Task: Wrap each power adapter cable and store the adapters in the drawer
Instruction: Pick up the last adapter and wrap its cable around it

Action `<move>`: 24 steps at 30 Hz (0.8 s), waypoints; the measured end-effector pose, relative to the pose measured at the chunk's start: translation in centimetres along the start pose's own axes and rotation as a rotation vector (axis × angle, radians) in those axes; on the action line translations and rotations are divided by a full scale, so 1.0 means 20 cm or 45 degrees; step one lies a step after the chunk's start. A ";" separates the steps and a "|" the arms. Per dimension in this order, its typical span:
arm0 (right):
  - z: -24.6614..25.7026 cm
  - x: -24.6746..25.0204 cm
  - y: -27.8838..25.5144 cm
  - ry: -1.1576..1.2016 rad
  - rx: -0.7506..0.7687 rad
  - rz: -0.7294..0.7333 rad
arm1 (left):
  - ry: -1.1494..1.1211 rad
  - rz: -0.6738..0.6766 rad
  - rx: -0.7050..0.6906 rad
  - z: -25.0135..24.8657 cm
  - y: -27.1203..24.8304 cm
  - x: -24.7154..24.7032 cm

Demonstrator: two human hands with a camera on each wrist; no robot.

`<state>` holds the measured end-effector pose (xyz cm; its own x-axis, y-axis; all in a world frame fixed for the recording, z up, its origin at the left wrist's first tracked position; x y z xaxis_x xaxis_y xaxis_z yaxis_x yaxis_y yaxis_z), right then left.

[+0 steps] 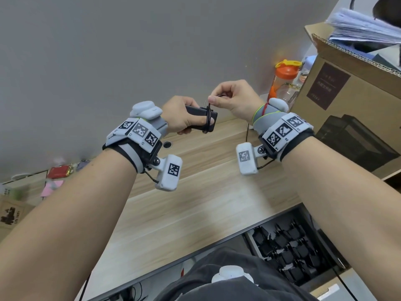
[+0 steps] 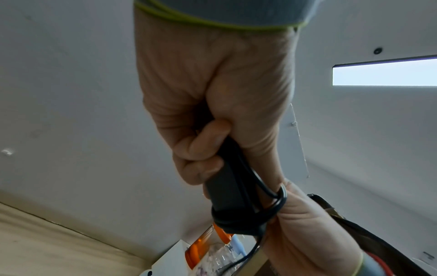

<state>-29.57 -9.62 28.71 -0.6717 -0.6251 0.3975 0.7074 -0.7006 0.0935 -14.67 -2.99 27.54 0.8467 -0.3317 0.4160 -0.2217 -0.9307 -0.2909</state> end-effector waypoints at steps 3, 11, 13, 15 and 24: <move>-0.04 -0.02 -0.01 0.066 -0.048 0.014 | -0.035 0.043 -0.016 -0.01 0.00 -0.02; -0.16 -0.10 -0.05 0.500 -0.211 0.152 | -0.125 0.044 -0.069 -0.04 0.00 -0.05; -0.18 -0.11 -0.05 0.489 -0.220 0.110 | -0.165 -0.017 -0.099 -0.06 0.01 -0.04; -0.19 -0.12 -0.05 0.437 -0.230 0.107 | -0.251 -0.100 -0.130 -0.05 0.01 -0.01; -0.08 -0.20 -0.05 -0.210 -0.259 0.303 | -0.332 -0.461 -0.056 0.00 0.00 0.13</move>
<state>-27.90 -7.04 25.61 -0.4374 -0.7267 0.5297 0.7702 -0.6068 -0.1965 -12.47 -3.80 28.56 0.9659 0.0610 0.2515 0.0954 -0.9873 -0.1271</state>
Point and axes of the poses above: each hand's wrist, its own y-axis towards the middle knuckle, its own x-axis out of the back of the hand, z = x × y, the point moved 6 cm from there along y, towards the middle knuckle, and after that the axes turned 15 degrees about z, right-handed, at the moved point
